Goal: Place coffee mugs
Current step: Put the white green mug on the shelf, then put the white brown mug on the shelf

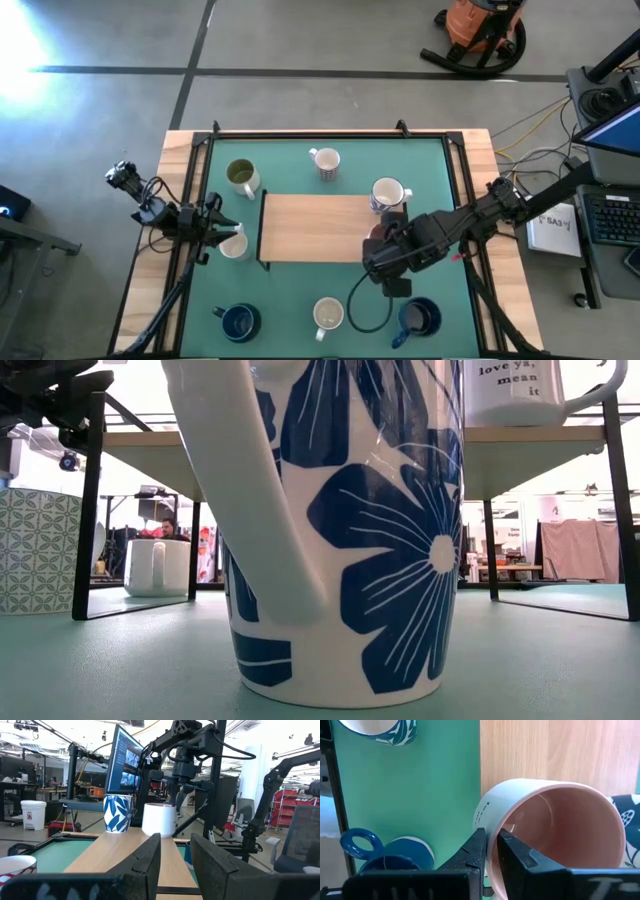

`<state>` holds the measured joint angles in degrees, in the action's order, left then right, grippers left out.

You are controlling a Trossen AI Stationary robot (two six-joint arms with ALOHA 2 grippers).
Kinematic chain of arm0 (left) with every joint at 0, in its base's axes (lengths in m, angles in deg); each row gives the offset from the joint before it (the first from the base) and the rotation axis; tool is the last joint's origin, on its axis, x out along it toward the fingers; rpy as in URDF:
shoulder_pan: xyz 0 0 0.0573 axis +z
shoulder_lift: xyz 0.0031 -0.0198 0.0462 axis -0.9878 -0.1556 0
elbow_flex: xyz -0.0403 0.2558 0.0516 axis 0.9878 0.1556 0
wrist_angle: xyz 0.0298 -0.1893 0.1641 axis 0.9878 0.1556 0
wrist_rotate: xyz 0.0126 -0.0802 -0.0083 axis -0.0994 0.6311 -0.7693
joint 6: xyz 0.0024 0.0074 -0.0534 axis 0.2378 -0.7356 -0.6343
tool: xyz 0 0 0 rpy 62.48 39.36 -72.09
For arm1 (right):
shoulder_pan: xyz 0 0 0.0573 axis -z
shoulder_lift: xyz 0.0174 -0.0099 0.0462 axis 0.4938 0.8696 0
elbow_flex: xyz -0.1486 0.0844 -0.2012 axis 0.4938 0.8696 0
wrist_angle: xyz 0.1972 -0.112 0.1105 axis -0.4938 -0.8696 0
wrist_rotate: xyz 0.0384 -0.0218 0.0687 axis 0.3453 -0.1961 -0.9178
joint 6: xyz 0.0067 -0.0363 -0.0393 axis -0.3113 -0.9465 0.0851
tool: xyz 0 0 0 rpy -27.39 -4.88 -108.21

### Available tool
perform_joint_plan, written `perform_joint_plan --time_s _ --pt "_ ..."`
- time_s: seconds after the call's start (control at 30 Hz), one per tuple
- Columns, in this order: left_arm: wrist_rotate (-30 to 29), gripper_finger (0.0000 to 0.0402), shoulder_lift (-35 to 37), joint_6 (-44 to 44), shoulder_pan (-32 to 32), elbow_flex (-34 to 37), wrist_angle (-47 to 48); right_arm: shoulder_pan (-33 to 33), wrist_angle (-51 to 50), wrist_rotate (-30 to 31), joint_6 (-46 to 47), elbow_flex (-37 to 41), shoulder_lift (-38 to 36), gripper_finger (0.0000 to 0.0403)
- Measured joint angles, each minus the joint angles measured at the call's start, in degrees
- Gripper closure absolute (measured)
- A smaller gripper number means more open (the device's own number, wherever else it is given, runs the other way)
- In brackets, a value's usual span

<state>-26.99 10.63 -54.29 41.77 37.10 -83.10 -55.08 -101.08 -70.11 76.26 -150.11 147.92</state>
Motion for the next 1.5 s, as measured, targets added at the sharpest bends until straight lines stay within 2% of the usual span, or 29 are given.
perform_joint_plan --time_s 0.33,0.9,1.4,1.5 --pt "0.0 0.0312 0.0 0.0 0.0 0.0 0.0 3.2 -0.2 1.4 2.0 0.0 0.0 0.0369" --pt "0.0 0.0312 0.0 0.0 0.0 0.0 0.0 4.4 0.0 -6.3 15.2 0.0 -0.3 0.0369" --pt "0.0 0.0312 0.0 0.0 0.0 0.0 0.0 4.4 -0.2 -6.0 8.7 -4.8 -0.4 0.0369" --pt "0.0 0.0312 0.0 0.0 0.0 0.0 0.0 4.4 -0.2 -4.2 5.6 -6.0 -0.4 0.0369"
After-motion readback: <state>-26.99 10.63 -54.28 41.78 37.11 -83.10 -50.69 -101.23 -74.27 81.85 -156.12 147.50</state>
